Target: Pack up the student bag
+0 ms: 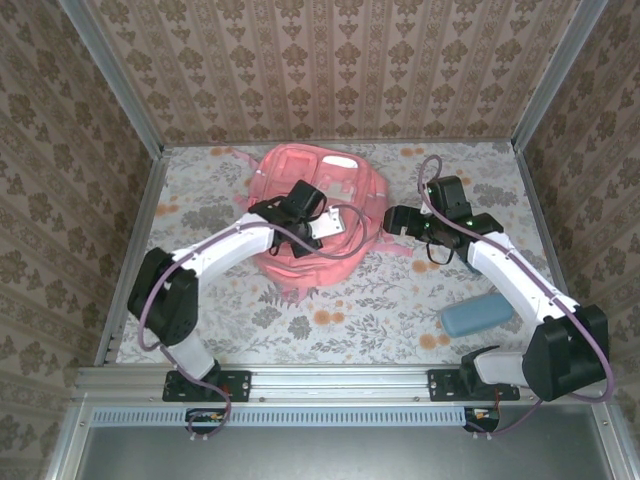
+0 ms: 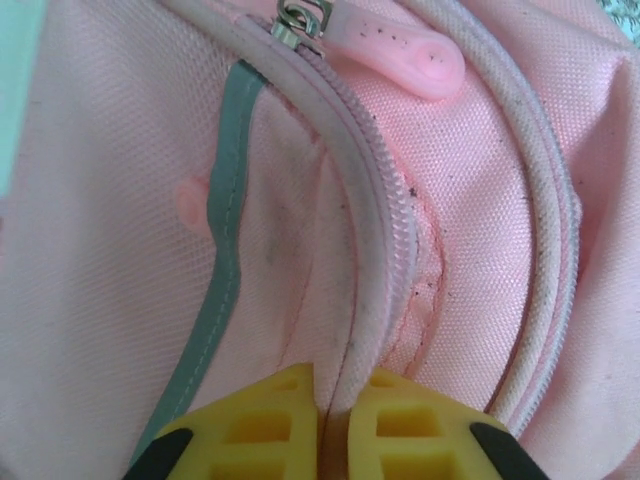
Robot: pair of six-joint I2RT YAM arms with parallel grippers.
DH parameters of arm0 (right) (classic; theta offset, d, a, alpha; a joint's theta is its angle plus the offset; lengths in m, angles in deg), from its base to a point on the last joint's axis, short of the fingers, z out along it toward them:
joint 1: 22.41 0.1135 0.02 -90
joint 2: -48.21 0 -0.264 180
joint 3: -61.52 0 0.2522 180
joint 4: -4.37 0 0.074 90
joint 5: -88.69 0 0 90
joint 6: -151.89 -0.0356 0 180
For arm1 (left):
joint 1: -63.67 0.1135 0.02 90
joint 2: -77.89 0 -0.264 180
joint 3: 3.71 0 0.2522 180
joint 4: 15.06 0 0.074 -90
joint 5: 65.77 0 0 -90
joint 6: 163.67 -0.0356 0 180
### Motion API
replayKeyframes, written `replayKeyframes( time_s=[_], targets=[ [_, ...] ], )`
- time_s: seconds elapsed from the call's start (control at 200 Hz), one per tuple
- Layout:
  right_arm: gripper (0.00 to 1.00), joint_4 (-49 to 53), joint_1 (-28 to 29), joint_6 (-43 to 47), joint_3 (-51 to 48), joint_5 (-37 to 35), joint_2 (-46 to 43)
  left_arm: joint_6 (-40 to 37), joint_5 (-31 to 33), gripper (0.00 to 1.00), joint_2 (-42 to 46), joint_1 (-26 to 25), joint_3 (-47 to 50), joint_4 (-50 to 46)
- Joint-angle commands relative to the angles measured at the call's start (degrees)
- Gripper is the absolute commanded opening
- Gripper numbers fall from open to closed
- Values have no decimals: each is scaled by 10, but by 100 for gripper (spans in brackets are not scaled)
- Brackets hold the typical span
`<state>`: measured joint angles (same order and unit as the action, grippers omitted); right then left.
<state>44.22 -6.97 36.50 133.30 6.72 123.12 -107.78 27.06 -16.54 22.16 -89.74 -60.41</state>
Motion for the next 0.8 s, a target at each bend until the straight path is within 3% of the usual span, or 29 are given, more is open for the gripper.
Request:
replayKeyframes(
  time_s=[0.0,0.175,0.325,0.795],
  targets=[
    [93,-21,14,51,9,24,18,16,-6,7,65,8,25,40],
    [83,-48,31,56,39,109,75,30,-19,5,115,10,61,69],
    [81,-71,49,31,81,171,132,40,-11,2,149,12,91,100],
    [75,-72,61,25,219,226,293,72,-36,0,219,38,148,167]
  ],
)
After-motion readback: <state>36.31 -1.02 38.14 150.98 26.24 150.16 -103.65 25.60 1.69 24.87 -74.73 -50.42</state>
